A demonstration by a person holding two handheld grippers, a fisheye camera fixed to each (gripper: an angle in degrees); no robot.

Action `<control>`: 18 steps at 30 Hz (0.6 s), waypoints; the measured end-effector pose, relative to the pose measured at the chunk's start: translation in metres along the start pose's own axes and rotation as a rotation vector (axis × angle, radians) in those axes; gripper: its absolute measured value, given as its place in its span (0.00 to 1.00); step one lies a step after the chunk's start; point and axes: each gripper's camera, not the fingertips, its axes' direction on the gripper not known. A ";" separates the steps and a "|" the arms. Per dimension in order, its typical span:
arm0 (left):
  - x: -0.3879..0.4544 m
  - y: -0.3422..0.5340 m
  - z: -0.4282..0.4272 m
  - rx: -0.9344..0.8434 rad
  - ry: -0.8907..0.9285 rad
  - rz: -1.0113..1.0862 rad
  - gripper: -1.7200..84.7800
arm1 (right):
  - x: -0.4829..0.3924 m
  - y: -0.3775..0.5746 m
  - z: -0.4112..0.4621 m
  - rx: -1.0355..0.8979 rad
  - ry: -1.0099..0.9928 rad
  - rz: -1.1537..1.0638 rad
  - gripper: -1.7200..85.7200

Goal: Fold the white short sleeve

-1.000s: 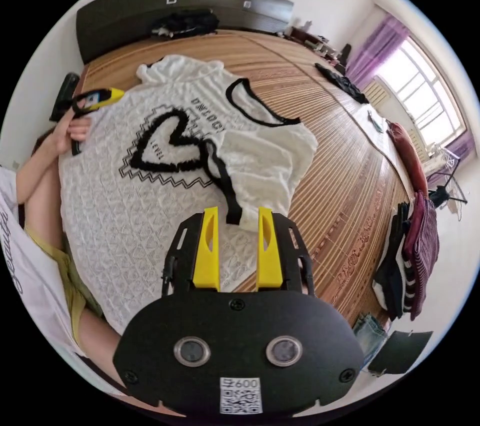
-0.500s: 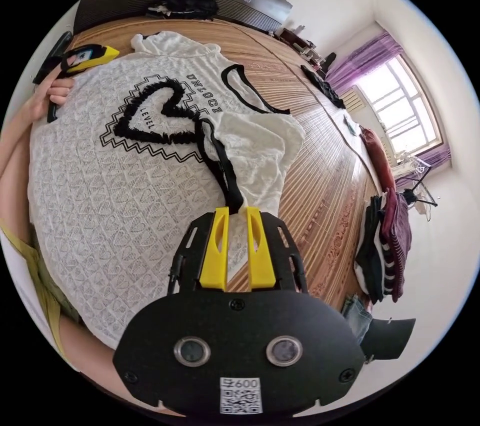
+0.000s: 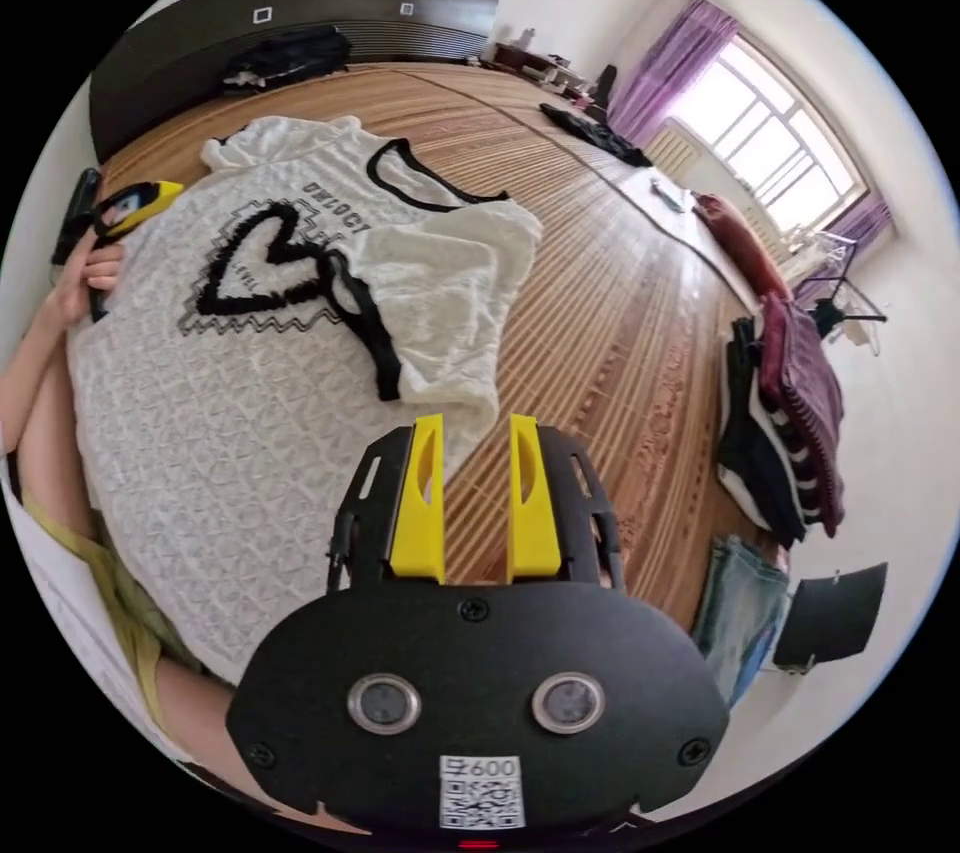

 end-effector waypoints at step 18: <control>-0.067 0.079 0.034 0.007 0.008 -0.002 0.02 | -0.007 -0.011 0.051 0.081 0.130 -0.166 0.01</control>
